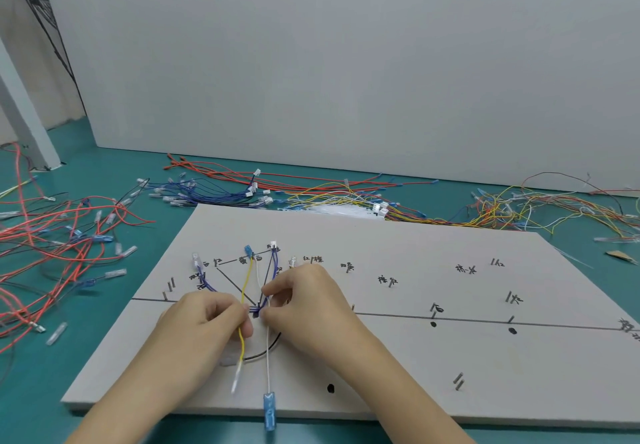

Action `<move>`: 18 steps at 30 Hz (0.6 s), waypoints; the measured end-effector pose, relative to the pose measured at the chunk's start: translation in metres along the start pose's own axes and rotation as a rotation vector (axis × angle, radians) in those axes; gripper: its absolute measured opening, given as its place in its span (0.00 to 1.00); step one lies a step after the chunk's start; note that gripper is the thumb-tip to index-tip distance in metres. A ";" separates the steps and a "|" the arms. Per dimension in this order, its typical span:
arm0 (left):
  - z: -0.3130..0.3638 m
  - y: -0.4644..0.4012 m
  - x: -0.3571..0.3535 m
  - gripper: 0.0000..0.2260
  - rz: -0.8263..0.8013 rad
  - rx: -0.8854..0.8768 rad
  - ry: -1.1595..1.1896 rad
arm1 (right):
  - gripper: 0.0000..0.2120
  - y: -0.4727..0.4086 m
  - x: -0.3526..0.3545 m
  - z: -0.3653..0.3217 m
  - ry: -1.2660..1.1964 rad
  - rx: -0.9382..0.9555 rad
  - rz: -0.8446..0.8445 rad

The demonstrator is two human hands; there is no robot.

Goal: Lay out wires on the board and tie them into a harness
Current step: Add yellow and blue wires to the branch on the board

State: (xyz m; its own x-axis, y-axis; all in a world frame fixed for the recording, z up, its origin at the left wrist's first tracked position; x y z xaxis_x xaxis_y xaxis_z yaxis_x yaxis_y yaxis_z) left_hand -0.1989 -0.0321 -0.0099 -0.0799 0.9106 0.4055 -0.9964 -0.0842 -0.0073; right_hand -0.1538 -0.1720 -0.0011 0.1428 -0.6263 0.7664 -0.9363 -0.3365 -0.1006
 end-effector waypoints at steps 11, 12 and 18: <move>0.004 0.000 -0.001 0.13 0.075 -0.079 -0.006 | 0.14 0.003 0.003 -0.005 0.080 0.058 -0.076; 0.005 0.001 -0.002 0.12 0.073 -0.082 -0.028 | 0.13 0.003 0.003 -0.007 0.090 0.069 -0.085; 0.011 0.011 -0.010 0.13 0.124 -0.174 -0.224 | 0.21 0.005 0.004 -0.011 0.104 0.053 -0.138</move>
State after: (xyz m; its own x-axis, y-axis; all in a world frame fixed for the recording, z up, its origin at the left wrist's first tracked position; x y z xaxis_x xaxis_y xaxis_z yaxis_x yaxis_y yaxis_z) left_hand -0.2084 -0.0464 -0.0037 -0.2122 0.7842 0.5830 -0.9708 -0.1010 -0.2176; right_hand -0.1615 -0.1680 0.0086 0.2322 -0.4963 0.8365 -0.8914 -0.4528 -0.0212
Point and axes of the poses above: each hand's wrist, its own y-axis away from the middle knuckle, its own x-axis out of the back of the hand, z = x × y, the point moved 4 cm from there along -y, towards the middle knuckle, and after that the axes turned 4 degrees about y, right-handed, at the moved point
